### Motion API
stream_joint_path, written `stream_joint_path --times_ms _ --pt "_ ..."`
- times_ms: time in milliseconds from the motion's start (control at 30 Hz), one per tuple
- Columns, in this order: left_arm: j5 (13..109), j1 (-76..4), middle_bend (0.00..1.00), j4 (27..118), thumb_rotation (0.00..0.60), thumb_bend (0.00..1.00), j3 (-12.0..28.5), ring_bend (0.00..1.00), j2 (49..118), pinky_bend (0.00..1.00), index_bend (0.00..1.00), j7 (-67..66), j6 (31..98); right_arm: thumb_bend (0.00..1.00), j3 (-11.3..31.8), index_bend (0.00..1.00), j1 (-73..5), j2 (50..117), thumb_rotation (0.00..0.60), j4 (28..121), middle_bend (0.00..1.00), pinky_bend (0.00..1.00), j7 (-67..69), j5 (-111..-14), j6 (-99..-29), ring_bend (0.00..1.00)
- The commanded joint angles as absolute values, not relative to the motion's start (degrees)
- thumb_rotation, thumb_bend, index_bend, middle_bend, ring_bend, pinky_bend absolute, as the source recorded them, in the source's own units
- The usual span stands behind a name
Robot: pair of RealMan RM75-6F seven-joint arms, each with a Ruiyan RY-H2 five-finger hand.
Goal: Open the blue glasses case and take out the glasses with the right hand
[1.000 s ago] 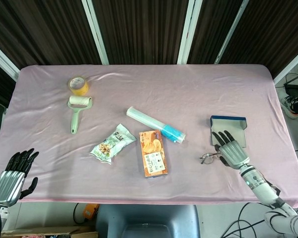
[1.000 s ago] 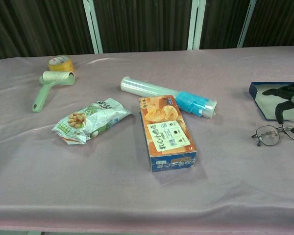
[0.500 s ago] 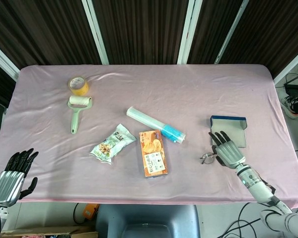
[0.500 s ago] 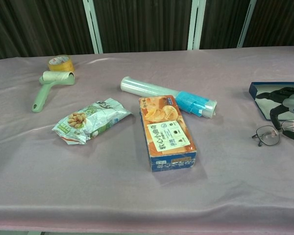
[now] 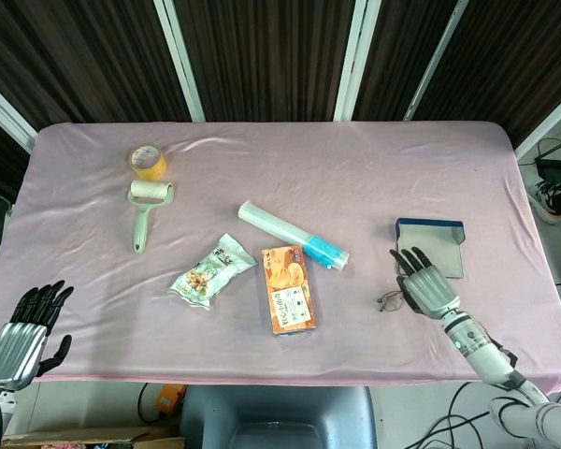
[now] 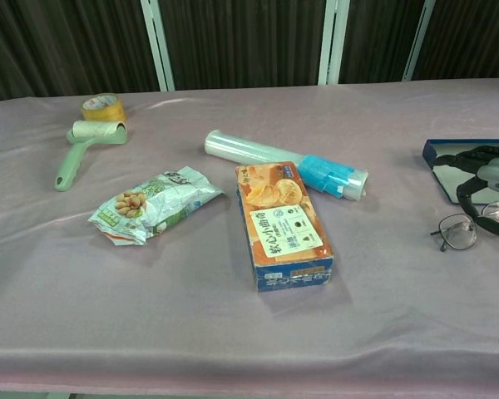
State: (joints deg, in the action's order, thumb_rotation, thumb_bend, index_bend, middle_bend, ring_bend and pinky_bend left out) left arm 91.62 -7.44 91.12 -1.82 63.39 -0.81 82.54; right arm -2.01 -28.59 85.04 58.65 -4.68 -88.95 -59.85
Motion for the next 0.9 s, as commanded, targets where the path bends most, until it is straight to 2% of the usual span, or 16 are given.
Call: stream_joint_path --times_ms 33,300,567,900 --pt "91.67 -7.4 0.0 91.1 0.6 0.43 -1.83 0.0 63.35 0.07 0.0 -0.68 82.63 0.74 -2.04 0.73 -28.63 84.61 0.6 59.87 0.05 0.0 -4.99 -89.48 -60.54 0.0" --pt "92.0 -7.37 0.0 91.07 0.6 0.43 -1.91 0.0 63.24 0.07 0.0 -0.38 82.82 0.74 -1.39 0.73 -30.2 82.76 0.6 69.05 0.05 0.0 -8.25 -92.41 -63.02 0.0" --pt "92.26 -7.11 0.0 90.82 0.6 0.43 -1.96 0.0 62.97 0.07 0.0 0.44 83.43 0.74 -1.43 0.73 -32.82 84.01 0.6 79.13 0.05 0.0 -15.69 -94.76 -60.94 0.0" --pt "92.69 -6.63 0.0 90.34 0.6 0.43 -1.97 0.0 62.46 0.07 0.0 2.34 84.61 0.74 -1.9 0.73 -33.88 86.96 0.6 81.2 0.05 0.0 -18.74 -93.96 -57.88 0.0"
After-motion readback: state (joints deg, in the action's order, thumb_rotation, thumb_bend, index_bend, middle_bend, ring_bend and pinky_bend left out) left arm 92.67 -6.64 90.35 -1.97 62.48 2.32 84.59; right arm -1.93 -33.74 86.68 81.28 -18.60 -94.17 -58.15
